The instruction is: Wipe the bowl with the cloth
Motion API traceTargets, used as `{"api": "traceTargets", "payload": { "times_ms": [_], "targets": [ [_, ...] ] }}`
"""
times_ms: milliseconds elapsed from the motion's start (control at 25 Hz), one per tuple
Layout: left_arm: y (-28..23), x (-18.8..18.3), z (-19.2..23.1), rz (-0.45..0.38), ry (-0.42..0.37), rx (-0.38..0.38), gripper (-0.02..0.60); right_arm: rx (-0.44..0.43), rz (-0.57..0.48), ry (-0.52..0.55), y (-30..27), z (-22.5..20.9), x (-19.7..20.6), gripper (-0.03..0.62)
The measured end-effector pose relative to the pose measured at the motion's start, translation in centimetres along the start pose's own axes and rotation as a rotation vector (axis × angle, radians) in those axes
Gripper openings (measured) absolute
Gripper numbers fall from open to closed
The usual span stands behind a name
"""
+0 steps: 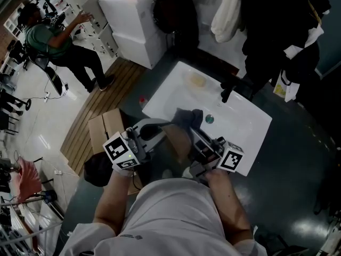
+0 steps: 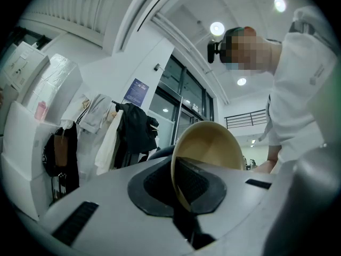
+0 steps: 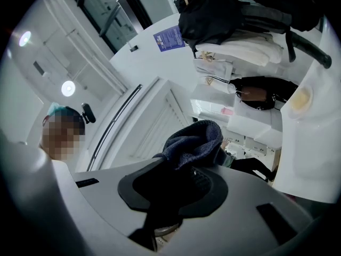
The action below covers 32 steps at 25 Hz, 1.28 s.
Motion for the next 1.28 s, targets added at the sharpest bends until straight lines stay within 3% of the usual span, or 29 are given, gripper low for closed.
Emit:
{"api": "traceTargets", "payload": {
  "times_ms": [320, 680, 960, 1280],
  "targets": [
    [0.8, -0.4, 1.6, -0.025, 0.027, -0.062, 0.018, -0.024, -0.004, -0.111, 0.6, -1.0, 1.2, 0.086],
    [0.9, 0.0, 3.1, -0.046, 0.075, -0.127, 0.018, -0.054, -0.013, -0.141, 1.1, -0.6, 0.9, 0.086],
    [0.6, 1.0, 2.9, -0.003, 0.076, -0.115, 0.018, -0.034, -0.019, -0.065, 0.7, 0.6, 0.0, 0.086],
    [0.0, 1.8, 0.6, 0.017, 0.084, -0.022, 0.017, -0.022, -0.026, -0.02, 0.6, 1.1, -0.7, 0.086]
  ]
}}
Point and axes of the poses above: the fingertips, and each gripper's own axes: y backward along the fingers, z to its left, x out of its underside, the point moved 2 cm from there along y, backward along the fingers, and after that the axes turned 7 degrees about -x, right-handed, at the moved point
